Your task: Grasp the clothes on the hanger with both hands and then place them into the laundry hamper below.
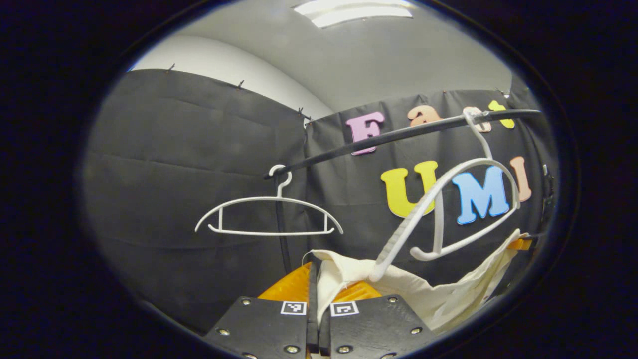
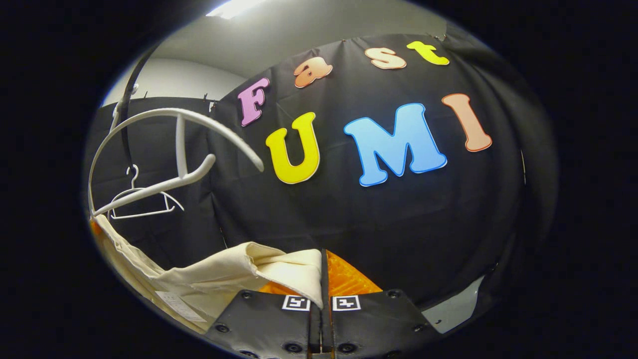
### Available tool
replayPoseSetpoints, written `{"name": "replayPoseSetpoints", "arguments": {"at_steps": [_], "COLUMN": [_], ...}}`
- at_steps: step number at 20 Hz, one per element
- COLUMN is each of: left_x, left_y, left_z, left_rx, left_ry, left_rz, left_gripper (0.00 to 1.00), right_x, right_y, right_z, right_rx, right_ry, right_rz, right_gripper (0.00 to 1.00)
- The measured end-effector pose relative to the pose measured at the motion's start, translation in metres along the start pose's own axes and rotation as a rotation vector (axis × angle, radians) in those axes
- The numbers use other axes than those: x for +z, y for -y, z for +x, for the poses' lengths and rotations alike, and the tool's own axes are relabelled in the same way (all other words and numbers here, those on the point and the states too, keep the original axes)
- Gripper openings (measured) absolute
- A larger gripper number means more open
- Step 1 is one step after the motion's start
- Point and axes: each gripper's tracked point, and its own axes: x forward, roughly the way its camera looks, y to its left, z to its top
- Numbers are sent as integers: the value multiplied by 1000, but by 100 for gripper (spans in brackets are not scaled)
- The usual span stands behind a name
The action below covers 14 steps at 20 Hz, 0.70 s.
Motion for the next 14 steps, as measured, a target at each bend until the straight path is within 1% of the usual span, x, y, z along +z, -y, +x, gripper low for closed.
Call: {"name": "replayPoseSetpoints", "arguments": {"at_steps": [4,5,6,7,9,10,11,14], "left_x": [-17,-20,-21,-23,-29,-31,-32,-30], "left_y": [7,7,9,14,29,37,42,57], "left_z": [-22,-26,-32,-41,-53,-58,-62,-82], "left_rx": [-64,-81,-97,-120,-176,-203,-226,-299], "left_ry": [-24,-28,-30,-31,-44,-46,-47,-43], "left_rz": [-15,-16,-16,-15,-27,-31,-31,-55], "left_gripper": [2,2,2,2,3,3,2,2], "right_x": [-13,-14,-16,-16,-17,-19,-21,-24], "right_y": [-10,-13,-16,-22,-31,-36,-40,-55], "right_z": [-35,-43,-52,-60,-79,-89,-97,-124], "right_rx": [-11,-16,-19,-18,-21,-22,-23,-21], "right_ry": [-8,-9,-8,-6,6,9,6,3], "right_rz": [-40,-41,-34,-25,-22,-27,-35,-41], "right_gripper": [6,5,2,5,5,2,5,5]}}
